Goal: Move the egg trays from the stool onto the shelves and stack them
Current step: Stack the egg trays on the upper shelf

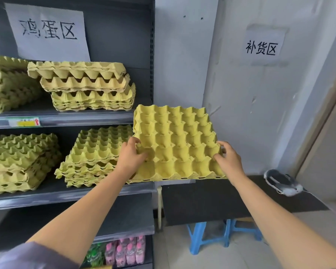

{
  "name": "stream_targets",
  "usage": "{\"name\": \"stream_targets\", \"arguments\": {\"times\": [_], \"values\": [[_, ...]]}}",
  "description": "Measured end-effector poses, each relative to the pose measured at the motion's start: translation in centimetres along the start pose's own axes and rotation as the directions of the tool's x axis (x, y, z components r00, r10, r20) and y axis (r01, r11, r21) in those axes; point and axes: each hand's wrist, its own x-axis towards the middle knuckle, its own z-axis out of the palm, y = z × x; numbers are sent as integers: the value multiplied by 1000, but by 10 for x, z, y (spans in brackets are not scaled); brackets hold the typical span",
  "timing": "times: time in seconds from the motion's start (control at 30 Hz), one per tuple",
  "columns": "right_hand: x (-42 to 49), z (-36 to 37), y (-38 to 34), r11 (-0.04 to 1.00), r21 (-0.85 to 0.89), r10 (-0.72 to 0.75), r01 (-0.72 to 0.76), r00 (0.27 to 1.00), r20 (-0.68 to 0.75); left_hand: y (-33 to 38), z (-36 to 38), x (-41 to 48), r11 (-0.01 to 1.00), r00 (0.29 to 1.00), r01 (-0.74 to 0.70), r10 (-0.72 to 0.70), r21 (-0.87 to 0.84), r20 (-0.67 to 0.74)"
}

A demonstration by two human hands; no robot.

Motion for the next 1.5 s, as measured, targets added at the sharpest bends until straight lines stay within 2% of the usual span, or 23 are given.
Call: {"name": "stream_targets", "arguments": {"times": [0.1,0.27,0.5,0.77,1.1,1.4,1.5], "values": [[-22,27,-7,1000,18,7,-7,1000,-2,-28,-19,-5,1000,999,-11,11,7,39],[-60,83,-19,999,37,22,-25,997,72,-83,-56,-15,998,997,36,-39,46,68],[-69,126,-54,993,104,-55,50,997,47,-116,-101,-17,1000,1000,8,-7,14,-21],[-52,151,-107,965,177,-193,193,981,-16,-121,-145,-5,999,981,-25,17,-34,-196],[-1,153,-186,893,254,-351,372,928,-125,-92,-194,46,986,908,-154,119,-56,-401],[39,170,-248,855,323,-396,405,913,-96,-84,-244,78,977,899,-177,114,-114,-423],[50,174,-269,826,405,-394,392,915,-83,-80,-266,92,971,913,-179,103,-161,-396]]}}
